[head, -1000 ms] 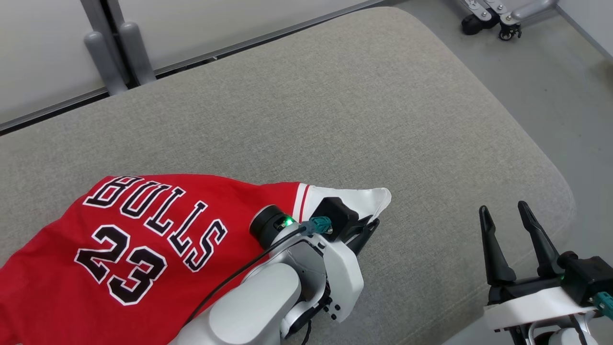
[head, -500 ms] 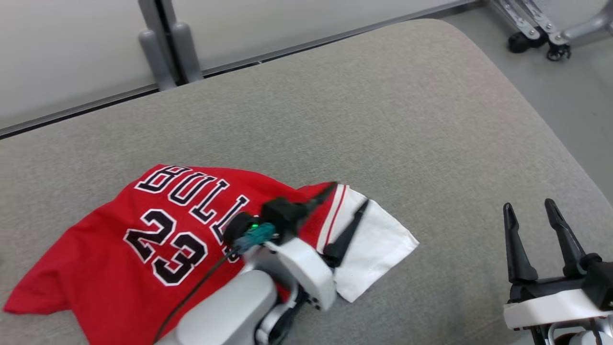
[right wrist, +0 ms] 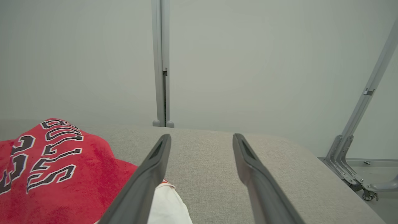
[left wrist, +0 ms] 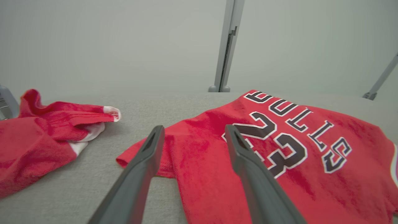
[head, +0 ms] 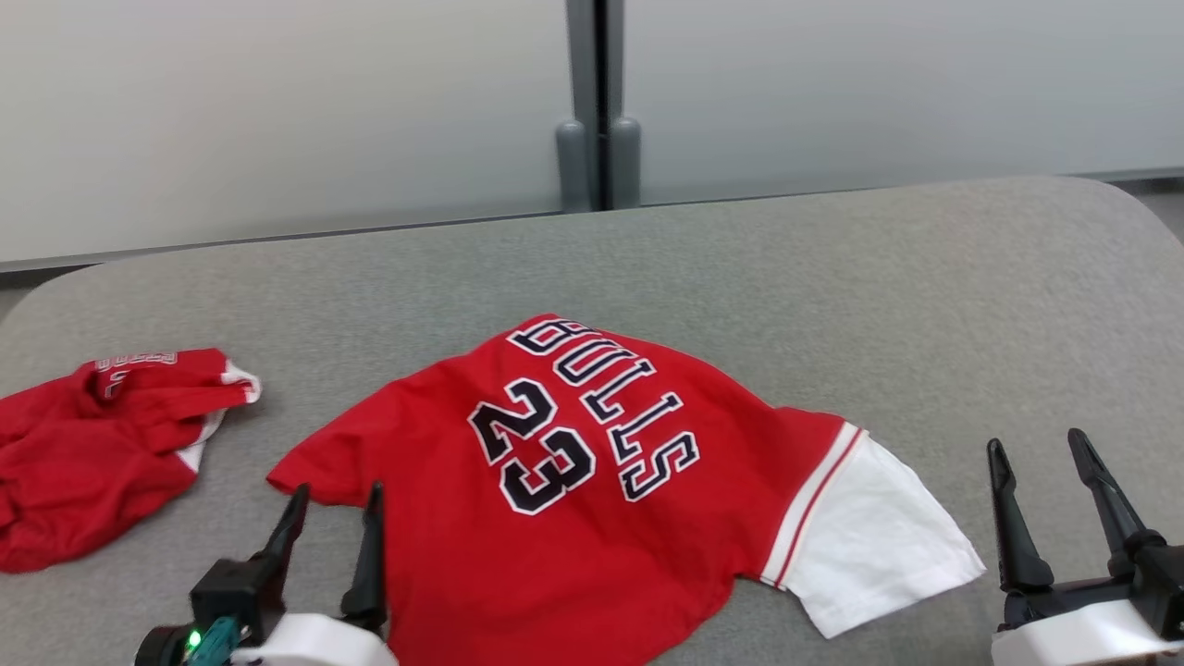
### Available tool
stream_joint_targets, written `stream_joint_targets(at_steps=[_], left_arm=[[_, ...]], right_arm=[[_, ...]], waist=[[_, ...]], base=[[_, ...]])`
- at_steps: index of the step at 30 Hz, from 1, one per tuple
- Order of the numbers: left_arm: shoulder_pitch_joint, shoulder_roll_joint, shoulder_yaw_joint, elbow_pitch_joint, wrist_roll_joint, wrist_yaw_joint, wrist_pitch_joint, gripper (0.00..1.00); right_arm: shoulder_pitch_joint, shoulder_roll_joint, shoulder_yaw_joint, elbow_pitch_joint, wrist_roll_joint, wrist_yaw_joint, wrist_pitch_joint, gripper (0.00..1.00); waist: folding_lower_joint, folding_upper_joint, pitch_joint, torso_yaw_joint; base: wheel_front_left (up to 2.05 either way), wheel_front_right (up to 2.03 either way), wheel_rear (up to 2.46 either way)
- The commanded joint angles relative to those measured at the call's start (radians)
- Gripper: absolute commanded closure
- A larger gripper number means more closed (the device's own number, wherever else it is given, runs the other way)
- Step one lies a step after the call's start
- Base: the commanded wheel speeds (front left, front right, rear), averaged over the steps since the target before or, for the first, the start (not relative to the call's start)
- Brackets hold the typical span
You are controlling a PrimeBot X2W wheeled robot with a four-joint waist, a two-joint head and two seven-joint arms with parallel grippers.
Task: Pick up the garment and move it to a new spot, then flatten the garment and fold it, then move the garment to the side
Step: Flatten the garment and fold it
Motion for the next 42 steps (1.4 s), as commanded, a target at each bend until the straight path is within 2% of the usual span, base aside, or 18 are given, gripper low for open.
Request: stream_joint_targets(at_steps=[1, 5, 6, 12, 16, 18, 27, 32, 34, 38, 42], left_arm=[[0.058, 0.001, 0.061, -0.005, 0.021, -0.020, -0.002, 0.00], [0.176, -0.018, 0.193, -0.007, 0.072, -0.109, -0.002, 0.00], [0.176, -0.018, 0.193, -0.007, 0.072, -0.109, -0.002, 0.00], [0.291, -0.079, 0.321, 0.001, 0.144, -0.289, -0.002, 0.00], [0.328, -0.132, 0.410, 0.012, 0.201, -0.377, -0.002, 0.00], [0.329, -0.148, 0.435, 0.011, 0.228, -0.401, -0.002, 0.00], [0.315, -0.200, 0.482, 0.025, 0.307, -0.446, -0.002, 0.00], [0.320, -0.208, 0.458, 0.022, 0.314, -0.454, 0.011, 0.00], [0.328, -0.207, 0.449, 0.007, 0.291, -0.450, 0.094, 0.00], [0.370, -0.214, 0.429, -0.081, 0.222, -0.431, 0.339, 0.00], [0.412, -0.206, 0.406, -0.197, 0.198, -0.385, 0.546, 0.00]], right_arm=[[0.015, -0.005, 0.002, 0.005, -0.007, 0.000, 0.000, 0.00], [0.032, -0.001, 0.005, 0.019, -0.003, 0.000, 0.000, 0.00], [0.032, -0.001, 0.005, 0.019, -0.003, 0.000, 0.000, 0.00], [0.066, 0.009, -0.009, 0.050, 0.003, 0.000, 0.000, 0.00], [0.075, 0.013, -0.014, 0.068, 0.004, 0.000, 0.000, 0.00], [0.071, 0.014, -0.012, 0.072, 0.003, 0.000, 0.000, 0.00], [0.053, 0.014, 0.003, 0.078, 0.009, 0.000, 0.000, 0.00], [0.023, -0.005, 0.031, 0.084, 0.002, 0.000, 0.000, 0.00], [0.010, -0.037, 0.046, 0.138, 0.001, 0.000, 0.008, 0.00], [-0.050, -0.107, 0.122, 0.235, 0.045, 0.000, 0.128, 0.00], [-0.087, -0.185, 0.183, 0.318, 0.084, 0.000, 0.254, 0.00]], waist=[[0.0000, 0.0000, -0.062, 0.100], [0.0000, 0.0000, -0.077, 0.137], [0.0000, 0.0000, -0.077, 0.137], [0.0000, 0.0000, -0.094, 0.156], [0.0000, 0.0000, -0.100, 0.147], [0.0000, 0.0000, -0.100, 0.142], [0.0000, 0.0000, -0.093, 0.123], [0.0000, 0.0000, -0.084, 0.106], [0.0000, 0.0000, -0.082, 0.103], [0.0000, 0.0000, -0.069, 0.100], [0.0000, 0.0000, -0.038, 0.102]], base=[[0.00, 0.00, 0.00], [0.00, 0.00, 0.00], [0.00, 0.00, 0.00], [0.00, 0.00, 0.00], [0.00, 0.00, 0.00], [0.00, 0.00, 0.00], [0.00, 0.00, 0.00], [0.00, 0.00, 0.00], [0.00, 0.00, 0.00], [0.00, 0.00, 0.00], [0.00, 0.00, 0.00]])
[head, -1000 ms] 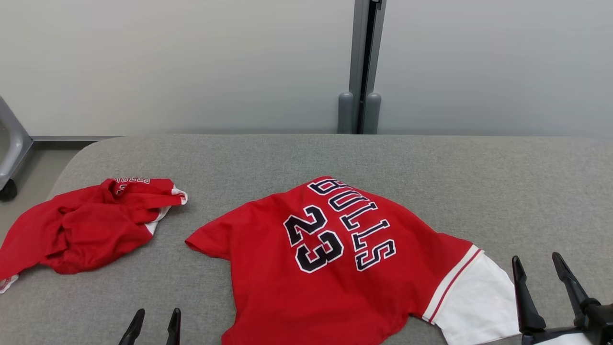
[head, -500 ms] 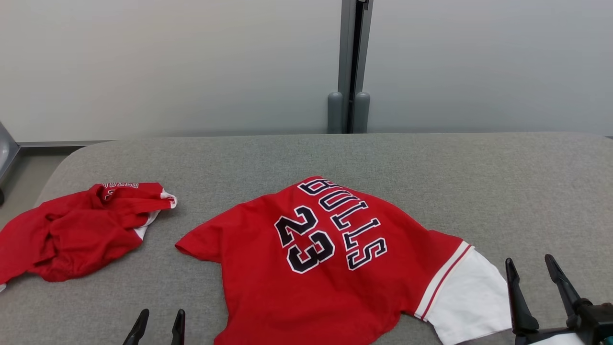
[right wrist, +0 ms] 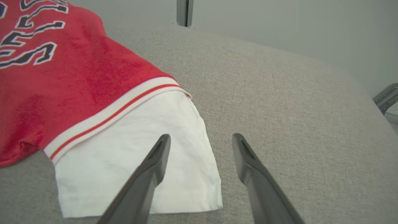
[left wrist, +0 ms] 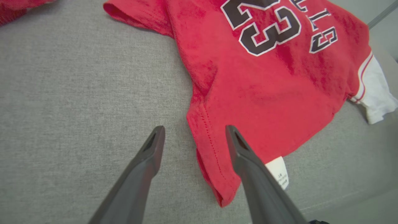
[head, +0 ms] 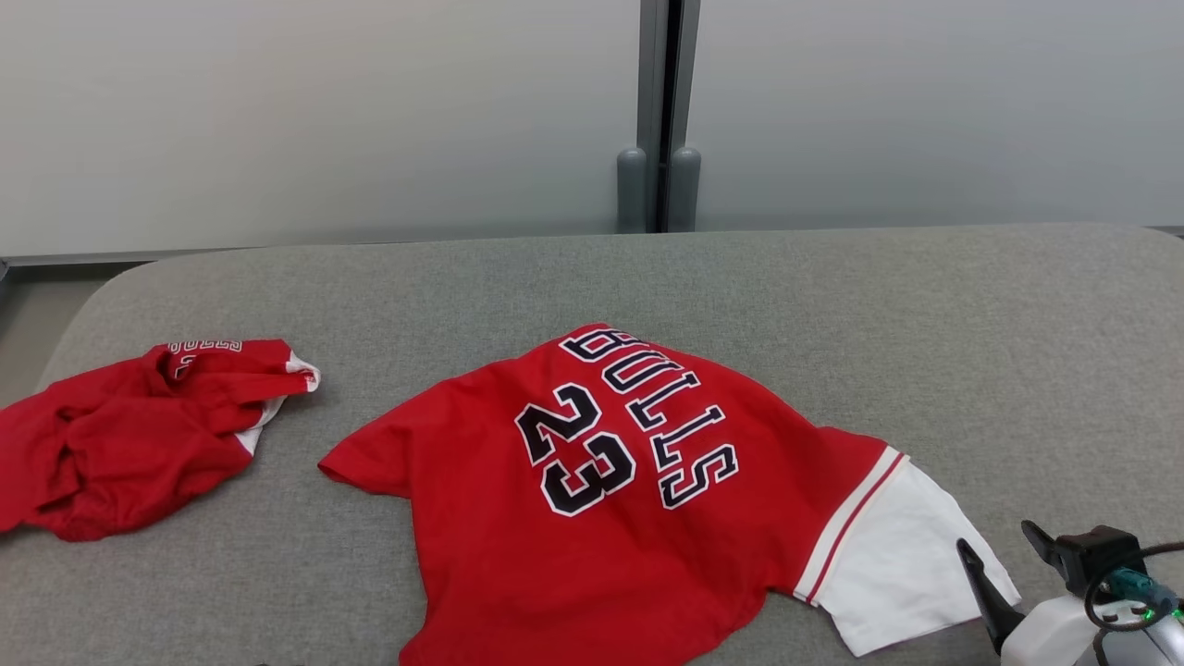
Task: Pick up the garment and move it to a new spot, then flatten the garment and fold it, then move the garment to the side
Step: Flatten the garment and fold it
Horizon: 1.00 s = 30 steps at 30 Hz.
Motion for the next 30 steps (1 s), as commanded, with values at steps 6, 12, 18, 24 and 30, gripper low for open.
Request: stream_joint_targets(at_steps=[6, 12, 18, 24, 30], left_arm=[[0.053, -0.013, -0.044, -0.112, -0.062, 0.029, 0.178, 0.00], [0.040, -0.030, -0.055, -0.086, -0.077, 0.041, 0.195, 0.00], [0.040, -0.037, -0.060, -0.065, -0.086, 0.052, 0.198, 0.00], [0.003, -0.055, -0.061, 0.000, -0.130, 0.031, 0.171, 0.00], [-0.027, -0.063, -0.067, 0.037, -0.188, -0.010, 0.163, 1.00]], right_arm=[[-0.076, -0.063, 0.020, 0.109, 0.038, 0.000, 0.113, 0.00], [-0.107, -0.070, 0.060, 0.149, 0.068, 0.000, 0.126, 0.00], [-0.115, -0.079, 0.115, 0.172, 0.111, 0.000, 0.116, 0.00], [-0.125, -0.076, 0.201, 0.167, 0.182, 0.001, 0.153, 0.00], [-0.141, -0.122, 0.290, 0.075, 0.327, 0.003, 0.150, 1.00]], waist=[[0.0000, -0.0001, 0.081, 0.011], [0.0000, -0.0001, 0.112, 0.018], [0.0000, -0.0001, 0.130, 0.027], [0.0000, -0.0001, 0.149, 0.019], [0.0000, -0.0001, 0.148, -0.005]], base=[[0.00, 0.00, 0.00], [0.00, 0.00, 0.00], [0.00, 0.00, 0.00], [0.00, 0.00, 0.00], [0.00, 0.00, 0.00]])
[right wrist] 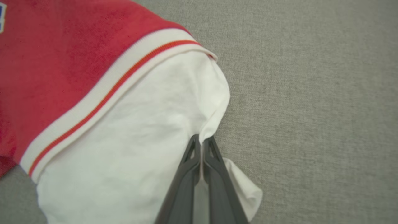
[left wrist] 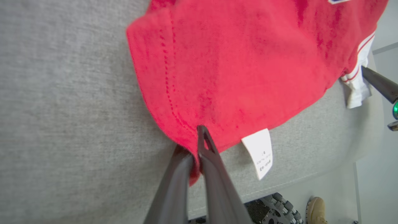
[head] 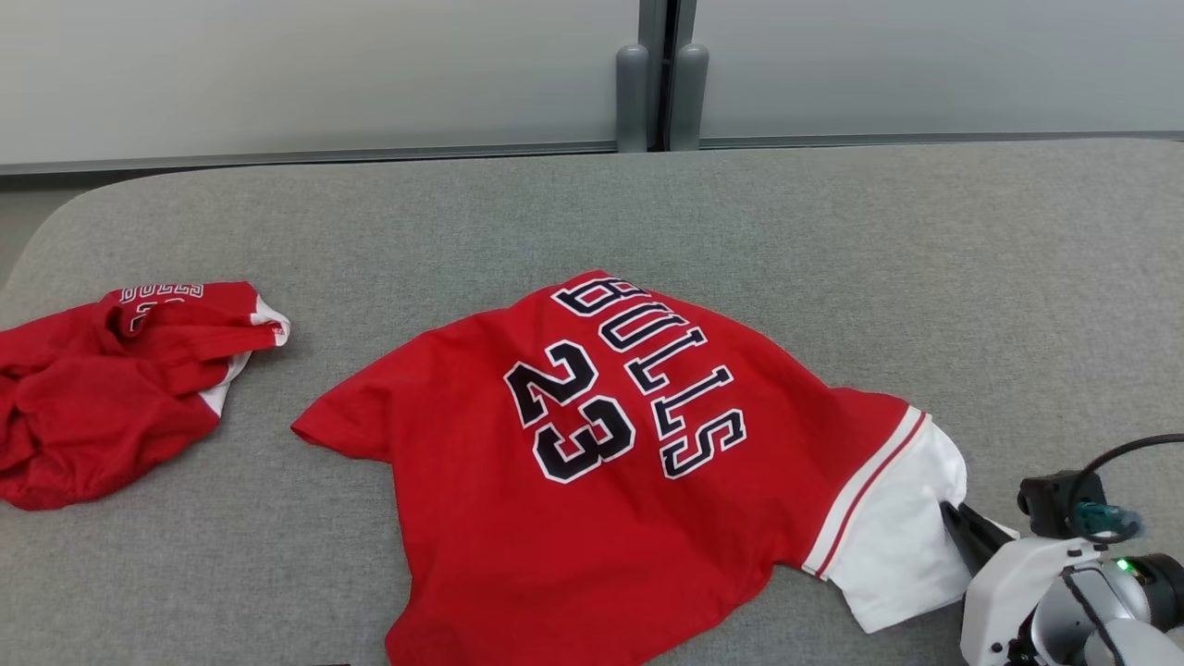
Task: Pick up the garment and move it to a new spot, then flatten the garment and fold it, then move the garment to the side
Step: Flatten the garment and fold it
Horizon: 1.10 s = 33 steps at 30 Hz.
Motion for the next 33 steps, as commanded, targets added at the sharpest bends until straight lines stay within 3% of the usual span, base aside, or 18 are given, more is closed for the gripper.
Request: stream_joint_targets(at_steps=[1, 4, 9, 14, 19, 23, 27, 29, 33], left_arm=[[-0.015, -0.001, -0.001, -0.009, -0.025, -0.015, 0.005, 1.00], [-0.013, 0.011, 0.029, -0.087, -0.086, -0.031, -0.003, 1.00], [0.001, 0.037, 0.082, -0.354, -0.188, -0.046, 0.008, 1.00], [-0.073, 0.081, 0.146, -0.630, -0.251, -0.036, 0.052, 1.00], [-0.307, 0.152, 0.209, -0.753, -0.280, 0.000, 0.141, 1.00], [-0.536, 0.204, 0.232, -0.715, -0.299, 0.025, 0.210, 1.00], [-0.886, 0.259, 0.210, -0.538, -0.281, 0.045, 0.289, 1.00], [-1.055, 0.262, 0.171, -0.425, -0.269, 0.036, 0.313, 1.00], [-1.397, 0.233, 0.124, -0.158, -0.203, 0.042, 0.283, 1.00]], right_arm=[[0.007, -0.018, 0.004, -0.028, 0.046, 0.006, -0.007, 1.00], [0.017, -0.051, -0.017, -0.130, 0.163, 0.005, -0.017, 1.00], [0.079, -0.122, -0.109, -0.406, 0.413, 0.005, 0.006, 1.00], [0.120, -0.189, -0.277, -0.724, 0.695, 0.005, 0.053, 1.00], [0.025, -0.233, -0.488, -0.886, 0.891, 0.005, 0.098, 1.00], [-0.108, -0.269, -0.572, -0.869, 0.941, 0.005, 0.143, 1.00], [-0.380, -0.283, -0.572, -0.742, 0.895, 0.005, 0.223, 1.00], [-0.558, -0.259, -0.546, -0.642, 0.826, 0.005, 0.270, 1.00], [-0.987, -0.119, -0.534, -0.395, 0.607, 0.005, 0.330, 1.00]], waist=[[0.0000, 0.0000, -0.007, -0.009], [0.0000, 0.0000, -0.022, -0.021], [0.0000, 0.0000, -0.054, -0.038], [0.0000, 0.0000, -0.043, -0.058], [0.0000, 0.0000, 0.055, -0.078], [0.0000, 0.0000, 0.138, -0.083], [0.0000, 0.0000, 0.259, -0.084], [0.0000, 0.0000, 0.322, -0.079], [0.0000, 0.0000, 0.450, -0.060]], base=[[0.00, 0.00, 0.00], [0.00, 0.00, 0.00], [0.00, 0.00, 0.00], [0.00, 0.00, 0.00], [0.00, 0.00, 0.00], [0.00, 0.00, 0.00], [0.00, 0.00, 0.00], [0.00, 0.00, 0.00], [0.00, 0.00, 0.00]])
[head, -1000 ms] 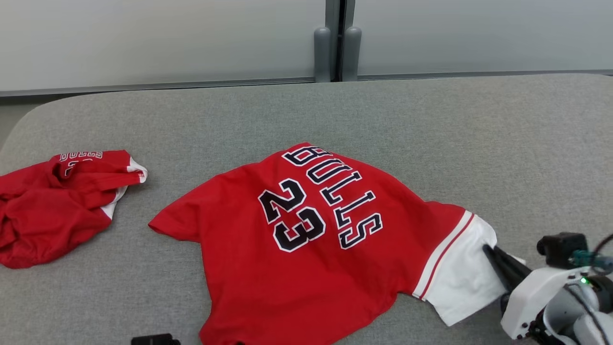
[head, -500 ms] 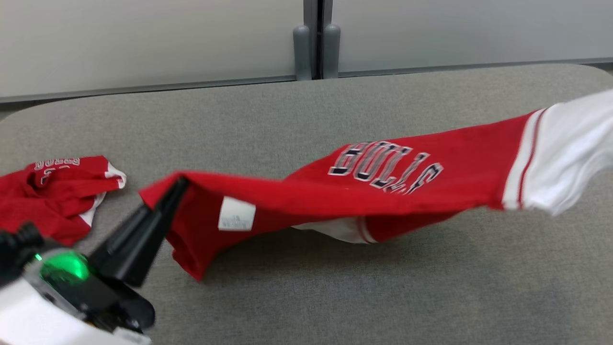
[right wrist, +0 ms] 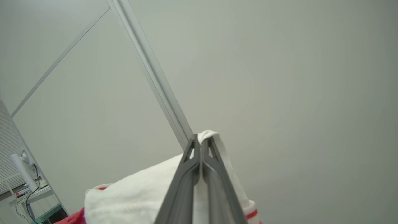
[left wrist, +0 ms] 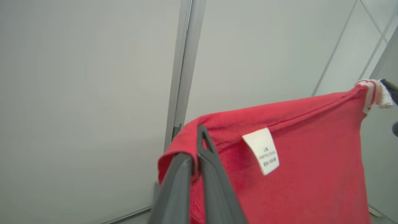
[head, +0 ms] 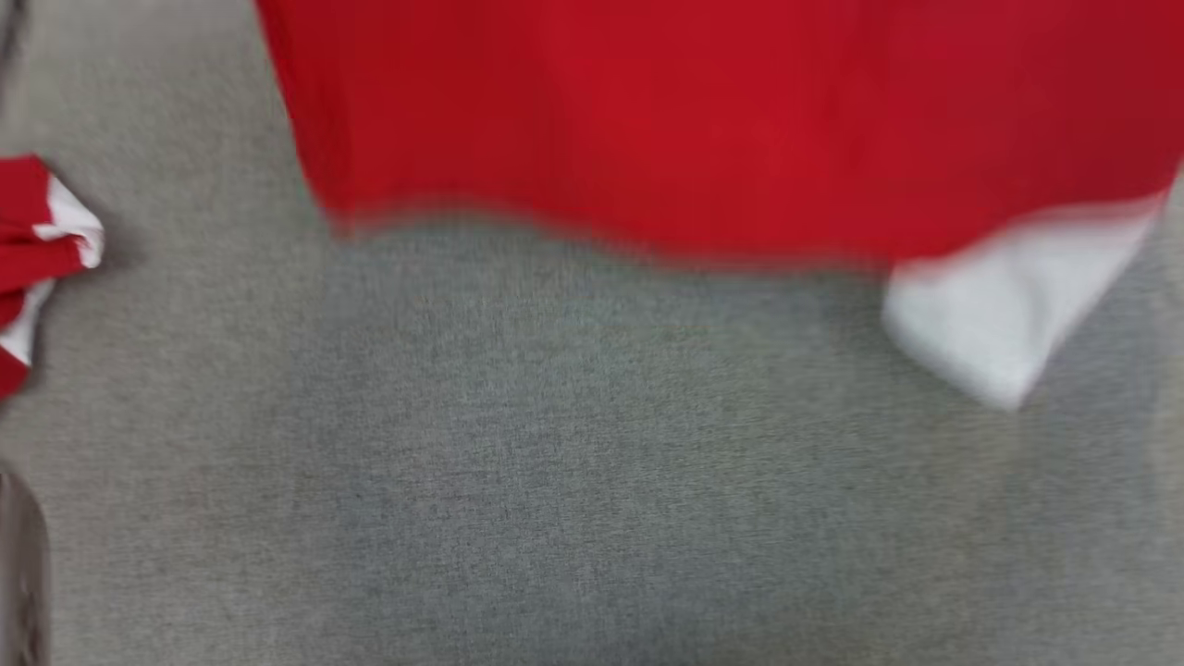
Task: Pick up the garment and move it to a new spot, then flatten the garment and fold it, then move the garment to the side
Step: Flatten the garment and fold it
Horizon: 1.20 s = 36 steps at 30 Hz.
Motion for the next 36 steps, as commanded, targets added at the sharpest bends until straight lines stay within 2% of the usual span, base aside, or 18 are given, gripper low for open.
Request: stream_joint_targets(at_steps=[1, 3, 4, 6, 9, 12, 15, 19, 21, 24, 28, 30, 32, 33, 36], left_arm=[[-0.067, -0.009, -0.004, 0.045, 0.024, -0.003, -0.026, 1.00], [-0.224, -0.031, -0.027, 0.175, 0.079, -0.017, -0.098, 1.00], [-0.347, -0.059, -0.039, 0.304, 0.131, -0.027, -0.200, 1.00], [-0.444, -0.078, -0.047, 0.415, 0.168, -0.040, -0.296, 1.00], [-0.524, -0.109, -0.066, 0.557, 0.200, -0.057, -0.411, 1.00], [-0.520, -0.124, -0.092, 0.655, 0.201, -0.081, -0.495, 1.00], [-0.436, -0.117, -0.131, 0.722, 0.185, -0.097, -0.554, 1.00], [-0.249, -0.099, -0.224, 0.727, 0.117, -0.104, -0.590, 1.00], [-0.111, -0.076, -0.264, 0.686, 0.038, -0.104, -0.588, 1.00], [0.103, -0.011, -0.301, 0.582, -0.074, -0.102, -0.575, 1.00], [0.418, 0.061, -0.303, 0.428, -0.176, -0.102, -0.572, 1.00], [0.593, 0.083, -0.299, 0.344, -0.213, -0.083, -0.570, 1.00], [0.770, 0.108, -0.294, 0.251, -0.239, -0.036, -0.577, 1.00], [0.770, 0.108, -0.294, 0.251, -0.239, -0.036, -0.577, 1.00], [1.018, 0.098, -0.283, 0.129, -0.289, 0.034, -0.603, 1.00]], right_arm=[[-0.081, 0.034, -0.015, 0.042, -0.054, 0.002, -0.002, 1.00], [-0.308, 0.108, -0.067, 0.168, -0.197, 0.002, -0.014, 1.00], [-0.479, 0.186, -0.096, 0.266, -0.331, 0.002, -0.050, 1.00], [-0.608, 0.242, -0.123, 0.340, -0.446, 0.002, -0.110, 1.00], [-0.712, 0.300, -0.143, 0.422, -0.539, 0.002, -0.172, 1.00], [-0.678, 0.328, -0.132, 0.458, -0.538, 0.002, -0.199, 1.00], [-0.530, 0.333, -0.104, 0.426, -0.482, 0.002, -0.211, 1.00], [-0.201, 0.311, -0.067, 0.291, -0.361, 0.002, -0.212, 1.00], [-0.010, 0.304, -0.054, 0.210, -0.301, 0.002, -0.213, 1.00], [0.252, 0.299, -0.041, 0.093, -0.219, 0.002, -0.205, 1.00], [0.575, 0.303, -0.057, -0.036, -0.141, 0.002, -0.194, 1.00], [0.729, 0.311, -0.067, -0.092, -0.118, 0.002, -0.183, 1.00], [0.879, 0.325, -0.088, -0.138, -0.100, 0.002, -0.170, 1.00], [0.879, 0.325, -0.088, -0.138, -0.100, 0.002, -0.170, 1.00], [1.092, 0.352, -0.131, -0.191, -0.071, 0.002, -0.147, 1.00]], waist=[[0.0000, 0.0000, 0.147, 0.024], [0.0000, 0.0000, 0.218, 0.046], [0.0000, 0.0000, 0.267, 0.068], [0.0000, 0.0000, 0.304, 0.084], [0.0000, 0.0000, 0.348, 0.098], [0.0000, 0.0000, 0.371, 0.109], [0.0000, 0.0000, 0.358, 0.111], [0.0000, 0.0000, 0.289, 0.102], [0.0000, 0.0000, 0.226, 0.093], [0.0000, 0.0000, 0.108, 0.072], [0.0000, 0.0000, -0.082, 0.050], [0.0000, 0.0000, -0.182, 0.039], [0.0000, 0.0000, -0.269, 0.026], [0.0000, 0.0000, -0.269, 0.026], [0.0000, 0.0000, -0.374, 0.020]], base=[[0.00, 0.00, 0.00], [0.00, 0.00, 0.00], [0.00, 0.00, 0.00], [0.00, 0.00, 0.00], [0.00, 0.00, 0.00], [0.00, 0.00, 0.00], [0.00, 0.00, 0.00], [0.00, 0.00, 0.00], [0.00, 0.00, 0.00], [0.00, 0.00, 0.00], [0.00, 0.00, 0.00], [0.00, 0.00, 0.00], [0.00, 0.00, 0.00], [0.00, 0.00, 0.00], [0.00, 0.00, 0.00]])
